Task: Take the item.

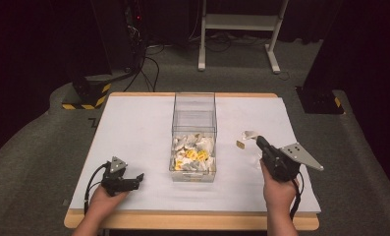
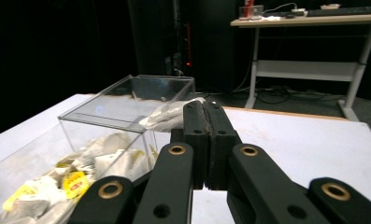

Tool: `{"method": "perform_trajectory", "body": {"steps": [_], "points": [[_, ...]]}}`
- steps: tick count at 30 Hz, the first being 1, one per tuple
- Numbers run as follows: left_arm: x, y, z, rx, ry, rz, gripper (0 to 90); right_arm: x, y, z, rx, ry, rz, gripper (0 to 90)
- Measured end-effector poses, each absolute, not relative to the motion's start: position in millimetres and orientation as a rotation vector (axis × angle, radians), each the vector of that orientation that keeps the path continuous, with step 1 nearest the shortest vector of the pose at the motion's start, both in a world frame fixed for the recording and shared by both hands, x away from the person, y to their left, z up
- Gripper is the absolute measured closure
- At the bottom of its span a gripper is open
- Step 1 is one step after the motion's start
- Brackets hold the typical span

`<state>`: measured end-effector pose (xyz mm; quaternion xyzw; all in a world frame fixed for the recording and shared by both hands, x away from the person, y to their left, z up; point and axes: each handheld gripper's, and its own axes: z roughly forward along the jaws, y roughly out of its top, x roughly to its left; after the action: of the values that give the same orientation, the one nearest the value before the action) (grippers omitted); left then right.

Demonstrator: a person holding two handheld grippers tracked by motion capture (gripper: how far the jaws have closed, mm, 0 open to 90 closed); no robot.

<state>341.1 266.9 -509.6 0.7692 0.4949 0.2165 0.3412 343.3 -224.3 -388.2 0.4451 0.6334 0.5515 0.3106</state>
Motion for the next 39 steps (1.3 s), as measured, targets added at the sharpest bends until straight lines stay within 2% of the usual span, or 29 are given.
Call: {"method": "perform_trajectory", "body": {"steps": [22, 39], "points": [[341.1, 267.0, -509.6, 2.0, 1.288, 0.562, 16.2, 339.7, -272.1, -393.2, 1.283, 1.572, 1.394, 89.6], [341.1, 266.9, -509.6, 2.0, 1.288, 0.562, 16.2, 335.6, -283.2, -405.1, 1.323, 1.578, 1.324, 89.5]]}}
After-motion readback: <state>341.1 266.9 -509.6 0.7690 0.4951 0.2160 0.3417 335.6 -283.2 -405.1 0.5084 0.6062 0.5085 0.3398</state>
